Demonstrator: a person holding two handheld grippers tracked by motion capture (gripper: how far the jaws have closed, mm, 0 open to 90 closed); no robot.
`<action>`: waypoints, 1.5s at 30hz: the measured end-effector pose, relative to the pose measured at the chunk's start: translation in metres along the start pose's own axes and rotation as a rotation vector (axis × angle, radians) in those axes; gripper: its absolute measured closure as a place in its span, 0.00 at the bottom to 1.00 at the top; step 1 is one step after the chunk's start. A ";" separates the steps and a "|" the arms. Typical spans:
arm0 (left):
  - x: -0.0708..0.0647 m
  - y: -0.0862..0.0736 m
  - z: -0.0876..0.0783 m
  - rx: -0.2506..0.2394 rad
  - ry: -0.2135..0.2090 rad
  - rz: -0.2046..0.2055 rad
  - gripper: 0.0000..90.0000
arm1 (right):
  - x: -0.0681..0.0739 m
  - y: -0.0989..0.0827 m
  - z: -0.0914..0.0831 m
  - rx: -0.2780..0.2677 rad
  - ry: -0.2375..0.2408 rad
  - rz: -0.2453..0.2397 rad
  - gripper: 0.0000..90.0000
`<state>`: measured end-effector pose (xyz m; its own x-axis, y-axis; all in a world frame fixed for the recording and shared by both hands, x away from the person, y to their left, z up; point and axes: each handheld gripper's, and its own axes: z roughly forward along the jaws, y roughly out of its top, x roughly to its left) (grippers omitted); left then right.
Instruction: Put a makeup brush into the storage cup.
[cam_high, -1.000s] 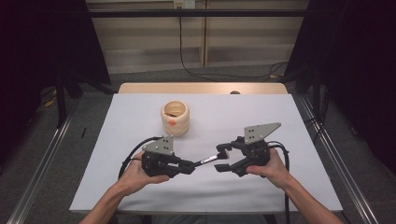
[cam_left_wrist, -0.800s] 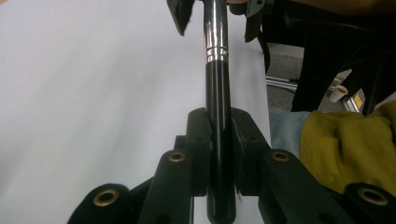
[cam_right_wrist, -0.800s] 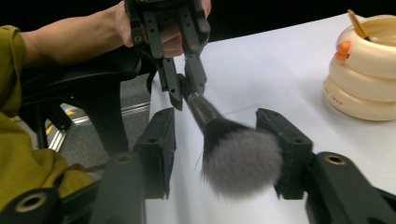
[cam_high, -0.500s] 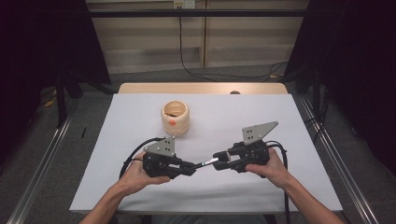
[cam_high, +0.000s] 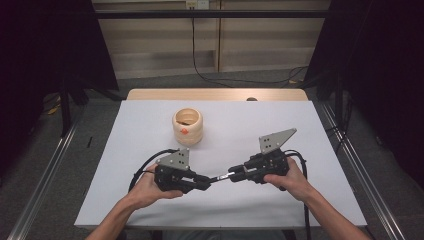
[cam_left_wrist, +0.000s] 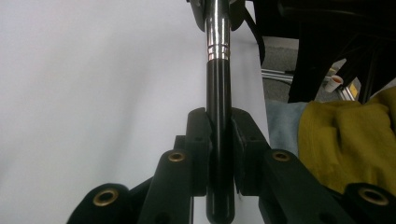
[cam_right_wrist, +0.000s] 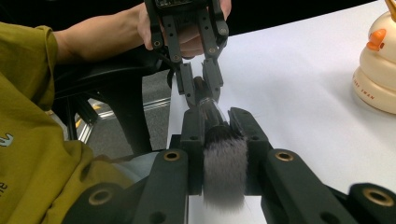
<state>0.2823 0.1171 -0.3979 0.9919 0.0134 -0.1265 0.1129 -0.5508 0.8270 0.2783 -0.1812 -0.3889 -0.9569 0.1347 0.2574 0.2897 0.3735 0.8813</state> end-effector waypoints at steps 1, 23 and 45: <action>0.000 0.000 0.000 0.000 0.000 0.001 0.88 | 0.000 0.000 0.000 0.003 0.003 -0.002 0.85; 0.000 -0.005 0.001 -0.080 0.095 -0.022 0.35 | 0.002 0.002 -0.002 0.020 -0.004 -0.008 0.85; -0.004 -0.018 -0.020 -0.243 0.194 -0.081 0.02 | -0.001 0.005 -0.012 0.042 -0.067 -0.006 0.85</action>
<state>0.2776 0.1441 -0.4016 0.9692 0.2206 -0.1094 0.1791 -0.3265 0.9281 0.2799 -0.1910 -0.3800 -0.9553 0.1931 0.2238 0.2860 0.4123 0.8650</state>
